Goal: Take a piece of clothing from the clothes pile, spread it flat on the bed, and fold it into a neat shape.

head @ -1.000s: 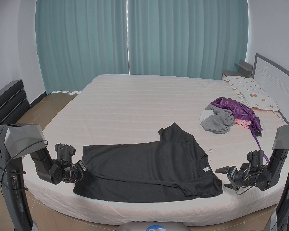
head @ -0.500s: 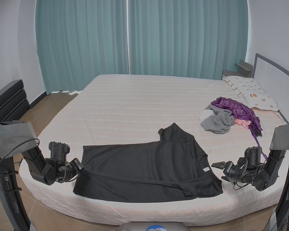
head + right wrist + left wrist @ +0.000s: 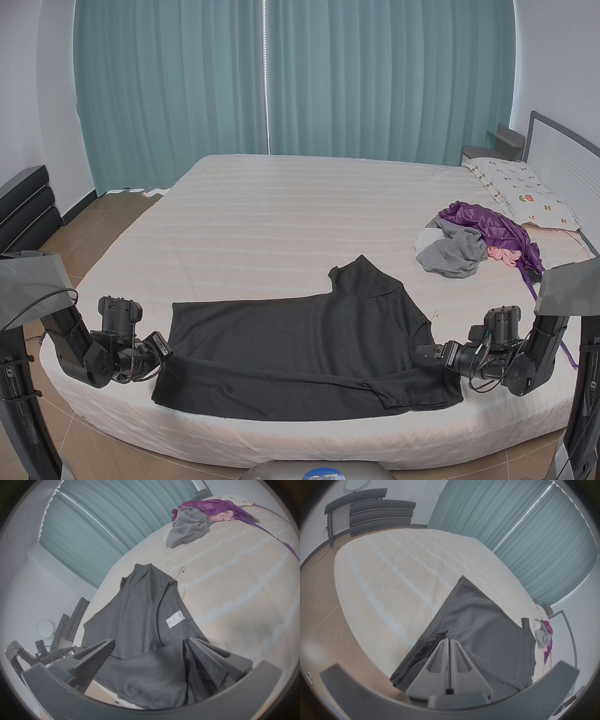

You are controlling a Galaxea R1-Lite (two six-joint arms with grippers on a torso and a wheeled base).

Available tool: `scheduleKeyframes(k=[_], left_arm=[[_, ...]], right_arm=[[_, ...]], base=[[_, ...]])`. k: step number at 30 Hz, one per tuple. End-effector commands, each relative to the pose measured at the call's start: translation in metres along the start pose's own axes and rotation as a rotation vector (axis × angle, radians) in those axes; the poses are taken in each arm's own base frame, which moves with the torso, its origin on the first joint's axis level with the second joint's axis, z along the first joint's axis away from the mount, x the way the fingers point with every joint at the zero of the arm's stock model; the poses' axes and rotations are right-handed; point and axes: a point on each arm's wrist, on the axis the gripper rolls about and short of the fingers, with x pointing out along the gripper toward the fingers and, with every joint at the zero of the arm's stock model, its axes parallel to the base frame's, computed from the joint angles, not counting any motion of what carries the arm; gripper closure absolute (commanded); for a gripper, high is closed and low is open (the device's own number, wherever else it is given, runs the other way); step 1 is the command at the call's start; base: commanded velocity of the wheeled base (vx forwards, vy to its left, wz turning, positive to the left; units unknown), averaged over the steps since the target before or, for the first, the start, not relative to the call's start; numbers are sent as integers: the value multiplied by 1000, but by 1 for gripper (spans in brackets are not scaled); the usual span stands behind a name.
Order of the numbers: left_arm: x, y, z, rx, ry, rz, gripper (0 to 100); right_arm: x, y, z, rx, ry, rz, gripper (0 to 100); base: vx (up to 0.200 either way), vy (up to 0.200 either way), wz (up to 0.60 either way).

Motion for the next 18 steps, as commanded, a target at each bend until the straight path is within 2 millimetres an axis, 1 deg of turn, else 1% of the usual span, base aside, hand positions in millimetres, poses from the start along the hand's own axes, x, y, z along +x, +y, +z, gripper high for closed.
scheduleKeyframes(k=[1,7,11,12,18], left_arm=[[0,0,-1,1,2,0,100],[0,0,-1,1,3,1,100],[0,0,-1,2,4,0,100],[0,0,-1,2,4,0,100],[1,0,-2,2,7,3,100]], right_arm=[[12,-9,-7,-2,28,-18,0],[12,-12,-12,-41,48,-24,0],[14,-17,-18,-73,66,-34,0],[14,-18,-19,-76,62,-33,100],[9,-20,-23,-96,57,-35,100]], base=[[0,0,0],[0,0,0],[0,0,0],[0,0,0],[0,0,0]])
